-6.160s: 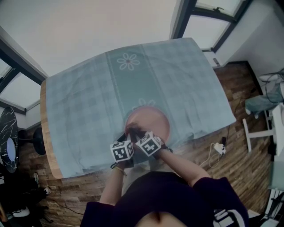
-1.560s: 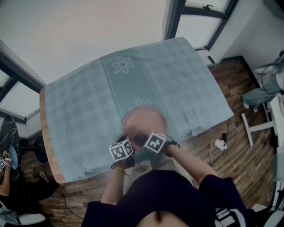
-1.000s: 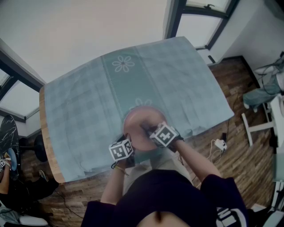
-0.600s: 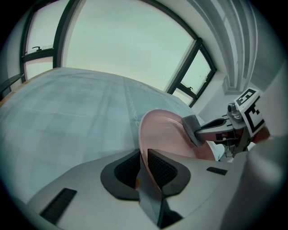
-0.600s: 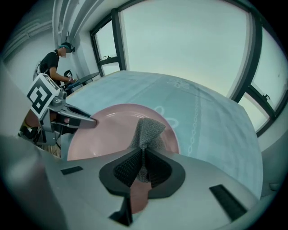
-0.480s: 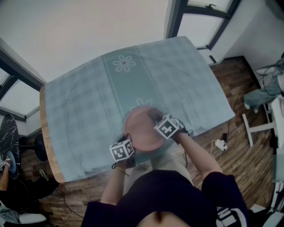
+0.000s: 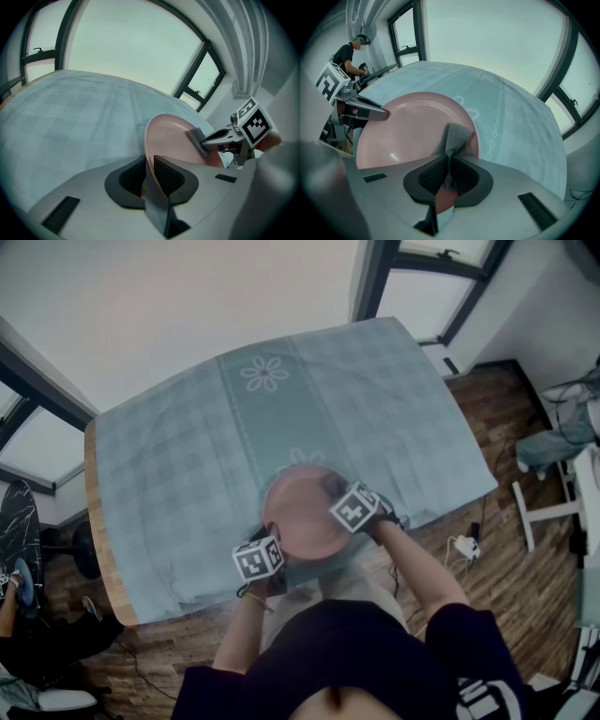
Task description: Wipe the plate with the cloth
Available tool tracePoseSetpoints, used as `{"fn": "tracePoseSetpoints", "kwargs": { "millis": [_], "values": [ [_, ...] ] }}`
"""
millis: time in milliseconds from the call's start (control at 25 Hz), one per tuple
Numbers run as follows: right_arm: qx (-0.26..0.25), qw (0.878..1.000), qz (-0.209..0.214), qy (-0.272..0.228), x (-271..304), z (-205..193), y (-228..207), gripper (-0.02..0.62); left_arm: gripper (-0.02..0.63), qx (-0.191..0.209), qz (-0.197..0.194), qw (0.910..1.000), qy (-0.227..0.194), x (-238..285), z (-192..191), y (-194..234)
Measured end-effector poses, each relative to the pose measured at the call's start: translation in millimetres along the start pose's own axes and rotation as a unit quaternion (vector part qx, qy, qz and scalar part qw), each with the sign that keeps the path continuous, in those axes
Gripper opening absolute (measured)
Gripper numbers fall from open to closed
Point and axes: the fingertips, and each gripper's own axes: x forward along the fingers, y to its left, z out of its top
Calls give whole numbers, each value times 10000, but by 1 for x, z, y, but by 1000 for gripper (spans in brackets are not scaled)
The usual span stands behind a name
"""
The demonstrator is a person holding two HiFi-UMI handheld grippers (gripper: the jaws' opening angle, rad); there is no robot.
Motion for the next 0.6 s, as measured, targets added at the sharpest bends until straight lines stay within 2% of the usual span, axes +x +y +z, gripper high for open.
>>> {"fn": "tracePoseSetpoints", "kwargs": {
  "millis": [200, 360, 600],
  "values": [
    [26, 9999, 63, 107, 0, -7, 6, 32, 64, -7, -3, 10000, -1, 0, 0, 0],
    [206, 9990, -112, 370, -2, -27, 3, 32, 64, -15, 2, 10000, -5, 0, 0, 0],
    [308, 9978, 154, 572, -4, -44, 23, 32, 64, -33, 16, 10000, -16, 0, 0, 0]
  ]
}}
